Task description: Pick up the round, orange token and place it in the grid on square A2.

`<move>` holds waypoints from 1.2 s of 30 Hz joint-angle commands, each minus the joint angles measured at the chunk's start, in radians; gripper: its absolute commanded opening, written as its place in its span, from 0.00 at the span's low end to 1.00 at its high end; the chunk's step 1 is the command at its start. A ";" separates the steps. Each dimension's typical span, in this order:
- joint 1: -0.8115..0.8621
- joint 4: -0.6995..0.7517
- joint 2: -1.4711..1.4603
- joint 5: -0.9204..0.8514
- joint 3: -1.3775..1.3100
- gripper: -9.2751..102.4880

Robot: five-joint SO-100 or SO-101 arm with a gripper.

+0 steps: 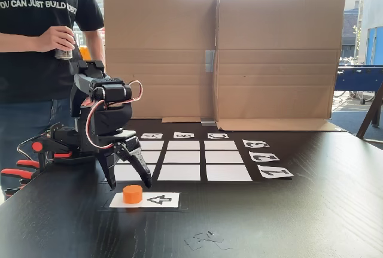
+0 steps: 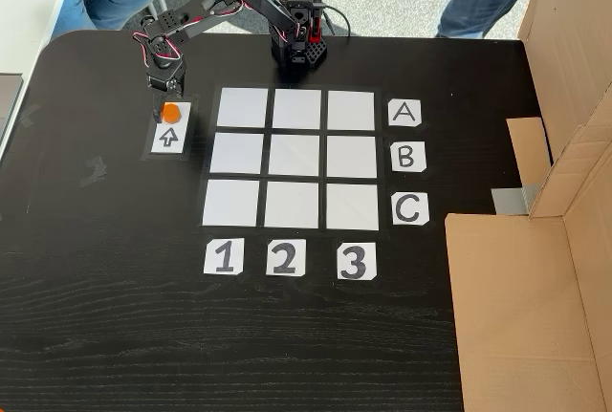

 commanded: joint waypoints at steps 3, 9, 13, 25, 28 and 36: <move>-0.012 0.012 -0.020 0.018 -0.064 0.44; -0.017 0.014 -0.063 0.043 -0.118 0.44; -0.028 0.014 -0.080 0.044 -0.132 0.44; -0.041 0.012 -0.098 0.031 -0.138 0.17; -0.041 0.011 -0.098 0.026 -0.138 0.14; -0.011 0.006 -0.057 -0.006 -0.118 0.08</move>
